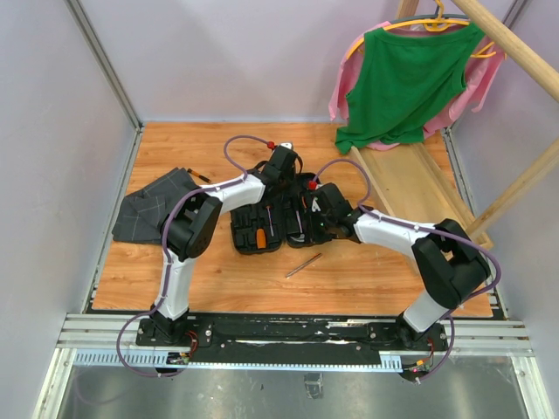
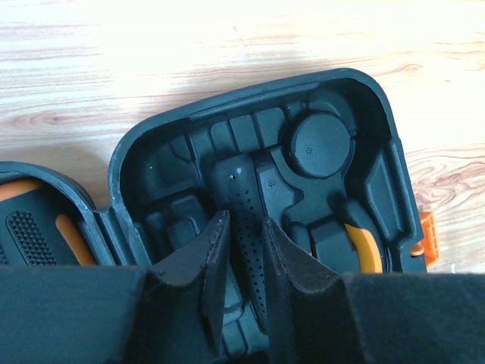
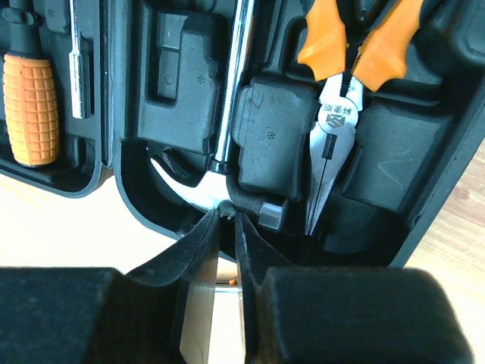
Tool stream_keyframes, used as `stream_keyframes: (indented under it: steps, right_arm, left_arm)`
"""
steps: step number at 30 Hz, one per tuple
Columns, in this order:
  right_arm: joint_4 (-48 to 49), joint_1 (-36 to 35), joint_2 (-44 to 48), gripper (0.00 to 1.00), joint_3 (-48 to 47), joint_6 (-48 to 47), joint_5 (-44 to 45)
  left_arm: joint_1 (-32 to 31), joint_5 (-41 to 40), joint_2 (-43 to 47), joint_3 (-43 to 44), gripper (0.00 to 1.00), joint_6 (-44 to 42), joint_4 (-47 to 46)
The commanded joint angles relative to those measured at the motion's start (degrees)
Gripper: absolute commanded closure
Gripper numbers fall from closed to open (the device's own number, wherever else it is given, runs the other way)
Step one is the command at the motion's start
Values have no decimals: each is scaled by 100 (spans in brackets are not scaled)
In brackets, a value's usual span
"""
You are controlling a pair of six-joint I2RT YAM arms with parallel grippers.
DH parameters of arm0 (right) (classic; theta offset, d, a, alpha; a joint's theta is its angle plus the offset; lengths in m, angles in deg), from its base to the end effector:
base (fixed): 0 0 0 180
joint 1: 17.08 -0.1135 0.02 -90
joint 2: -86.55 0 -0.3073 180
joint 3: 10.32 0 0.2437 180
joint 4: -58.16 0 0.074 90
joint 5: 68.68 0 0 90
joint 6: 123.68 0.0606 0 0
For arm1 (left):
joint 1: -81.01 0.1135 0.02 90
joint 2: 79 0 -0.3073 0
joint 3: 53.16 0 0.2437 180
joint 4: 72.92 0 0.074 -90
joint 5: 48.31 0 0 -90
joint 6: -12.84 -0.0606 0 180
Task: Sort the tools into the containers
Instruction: Adjust the hammer in the storage box, then move the storage box to the center of the board.
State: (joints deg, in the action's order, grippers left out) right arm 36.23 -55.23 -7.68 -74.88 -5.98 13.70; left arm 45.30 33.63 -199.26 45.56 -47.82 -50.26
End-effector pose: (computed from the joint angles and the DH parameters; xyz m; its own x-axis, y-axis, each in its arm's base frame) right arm 0.2606 0.2149 0.1943 -0.8604 -0.0900 -0.5017 -0.3130 0.8701 0.3807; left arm 0.4090 -0.2835 0.1960 -0.7367 -0.0680 -0.6728 0.1553 0.9514 -0.2661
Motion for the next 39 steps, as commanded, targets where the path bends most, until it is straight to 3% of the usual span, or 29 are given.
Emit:
stream_keyframes:
  steps: [1, 7, 13, 24, 39]
  right_arm:
    - [-754, 27, -745, 82, 769, -207, 438]
    - [-981, 34, 97, 79, 196, -495, 353]
    - [-1226, 44, 162, 78, -449, -616, 347]
    - [-937, 50, 1052, 71, -328, -634, 660]
    - [-972, 59, 617, 72, -556, -575, 931]
  left_arm:
    - [-51, 148, -11, -155, 73, -63, 153]
    - [-51, 275, 117, -161, 72, -65, 136]
    - [-51, 539, 388, -50, 68, -56, 127]
    - [-51, 834, 1040, 5, 61, -34, 22]
    - [-9, -8, 2313, -1152, 57, -62, -5]
